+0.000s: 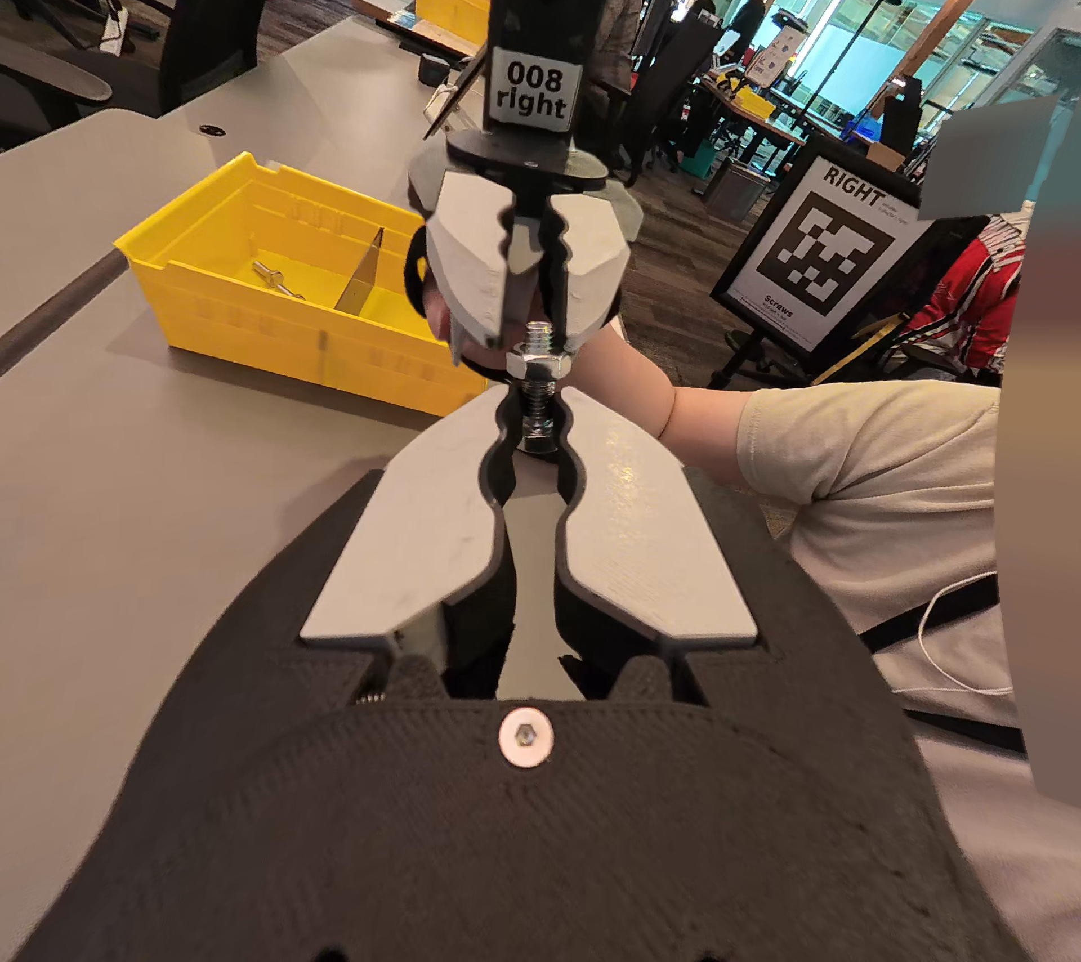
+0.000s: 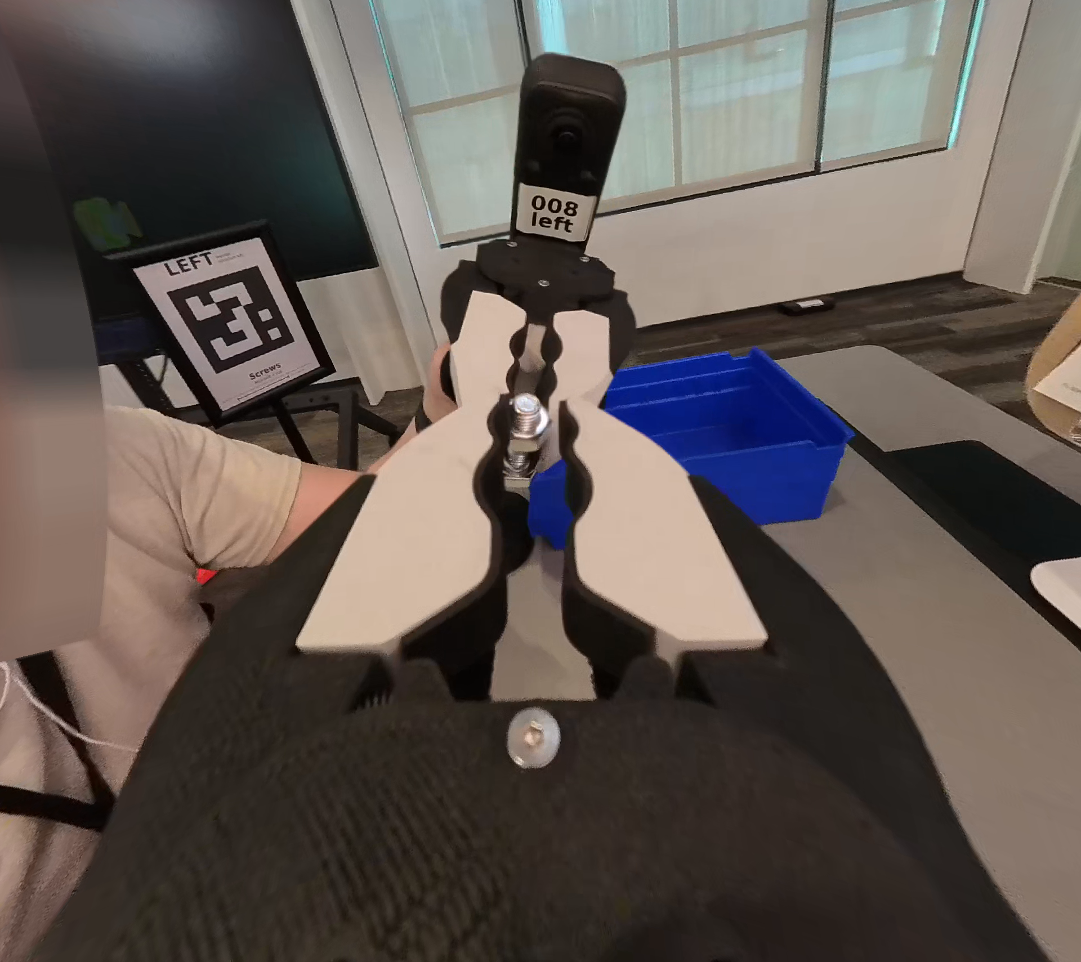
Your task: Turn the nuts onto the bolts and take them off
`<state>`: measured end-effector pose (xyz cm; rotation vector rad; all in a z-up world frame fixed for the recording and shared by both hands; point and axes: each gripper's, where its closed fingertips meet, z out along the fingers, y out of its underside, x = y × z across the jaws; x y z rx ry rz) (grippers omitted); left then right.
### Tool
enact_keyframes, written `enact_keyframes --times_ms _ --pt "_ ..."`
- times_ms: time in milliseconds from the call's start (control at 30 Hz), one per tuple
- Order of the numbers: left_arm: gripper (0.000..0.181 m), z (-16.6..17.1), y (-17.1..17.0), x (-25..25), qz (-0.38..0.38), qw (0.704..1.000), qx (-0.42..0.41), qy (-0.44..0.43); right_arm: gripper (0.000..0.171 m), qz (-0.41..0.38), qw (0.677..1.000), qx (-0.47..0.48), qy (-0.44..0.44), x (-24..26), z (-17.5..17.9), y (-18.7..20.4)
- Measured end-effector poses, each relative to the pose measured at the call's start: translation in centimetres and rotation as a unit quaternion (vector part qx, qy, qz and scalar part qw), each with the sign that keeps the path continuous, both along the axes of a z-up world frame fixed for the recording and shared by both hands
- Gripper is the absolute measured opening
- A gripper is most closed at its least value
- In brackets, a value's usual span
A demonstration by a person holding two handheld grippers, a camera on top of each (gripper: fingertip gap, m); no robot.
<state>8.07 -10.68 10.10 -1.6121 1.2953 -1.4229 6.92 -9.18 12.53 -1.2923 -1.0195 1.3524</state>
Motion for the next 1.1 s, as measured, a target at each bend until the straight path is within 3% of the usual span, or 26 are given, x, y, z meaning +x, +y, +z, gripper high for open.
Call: enact_keyframes --times_ms 267,367,433,733,767,1000,1100 --pt "0.010 1.0 -0.6 -0.1 -0.020 0.999 -0.014 -0.035 0.010 0.047 0.997 -0.039 0.041 0.1 0.9 -0.6" --pt "0.031 1.3 0.1 -0.5 -0.004 0.999 -0.022 -0.045 0.010 0.038 0.998 -0.031 0.042 0.3 1.2 -0.5" --pt "0.033 1.1 0.3 -1.0 -0.006 0.999 -0.015 -0.038 0.010 0.028 0.999 -0.018 0.033 0.5 1.2 -0.5" --pt "0.031 0.5 -4.2 0.9 -0.162 0.984 -0.047 -0.066 0.010 0.062 0.998 0.030 0.015 0.5 1.6 -2.6" --pt "0.020 0.1 -4.0 1.3 -0.153 0.986 -0.034 -0.062 0.010 0.064 0.997 0.030 0.016 0.5 1.7 -2.7" --pt "0.018 0.7 -2.5 1.6 -0.096 0.992 0.018 -0.077 0.010 0.025 0.998 0.052 0.030 1.2 2.3 -1.9" --pt "0.018 1.0 -1.6 1.2 -0.066 0.994 0.033 -0.080 0.045 -0.036 0.996 0.081 0.023 1.1 2.5 -1.1"
